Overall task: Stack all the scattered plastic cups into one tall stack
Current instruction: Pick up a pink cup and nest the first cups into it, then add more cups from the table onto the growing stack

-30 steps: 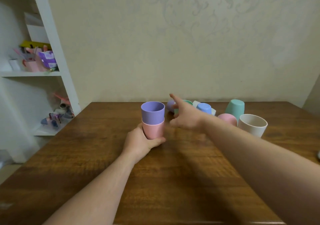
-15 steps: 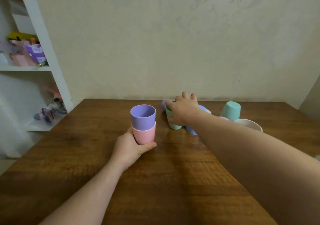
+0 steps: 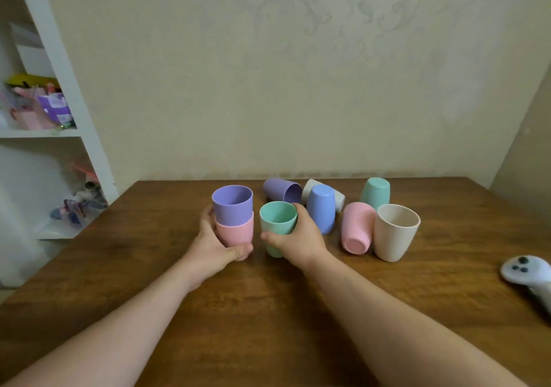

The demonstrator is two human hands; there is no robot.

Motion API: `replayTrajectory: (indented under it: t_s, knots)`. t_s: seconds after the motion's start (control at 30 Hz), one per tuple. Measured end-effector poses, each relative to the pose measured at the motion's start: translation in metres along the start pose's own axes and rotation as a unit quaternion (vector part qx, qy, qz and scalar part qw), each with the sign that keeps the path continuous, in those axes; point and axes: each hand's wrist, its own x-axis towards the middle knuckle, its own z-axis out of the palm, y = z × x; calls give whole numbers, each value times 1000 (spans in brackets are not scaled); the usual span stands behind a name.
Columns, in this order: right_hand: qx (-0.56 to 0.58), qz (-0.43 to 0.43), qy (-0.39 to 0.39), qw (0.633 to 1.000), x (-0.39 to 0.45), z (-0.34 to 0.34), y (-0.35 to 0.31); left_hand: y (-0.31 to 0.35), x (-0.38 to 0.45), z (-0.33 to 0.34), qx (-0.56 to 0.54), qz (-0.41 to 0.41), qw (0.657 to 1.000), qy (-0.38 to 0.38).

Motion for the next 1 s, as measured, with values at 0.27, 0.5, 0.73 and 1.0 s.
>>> replayTrajectory:
  t_s: [0.27,0.5,0.73,1.0]
  knots:
    - [113,-4,63,992,9,-10,-27,6,24,9,-90,9,996,-15]
    - [157,-101,92,978,29,-31,-126,18,29,44,-79,41,996,-27]
    - [84,-106,48,990,37,1,-109,25,31,48,-18,64,997,-42]
    - [104,-76,-7,992,32,22,-62,26,35,58,-55,60,996,-20]
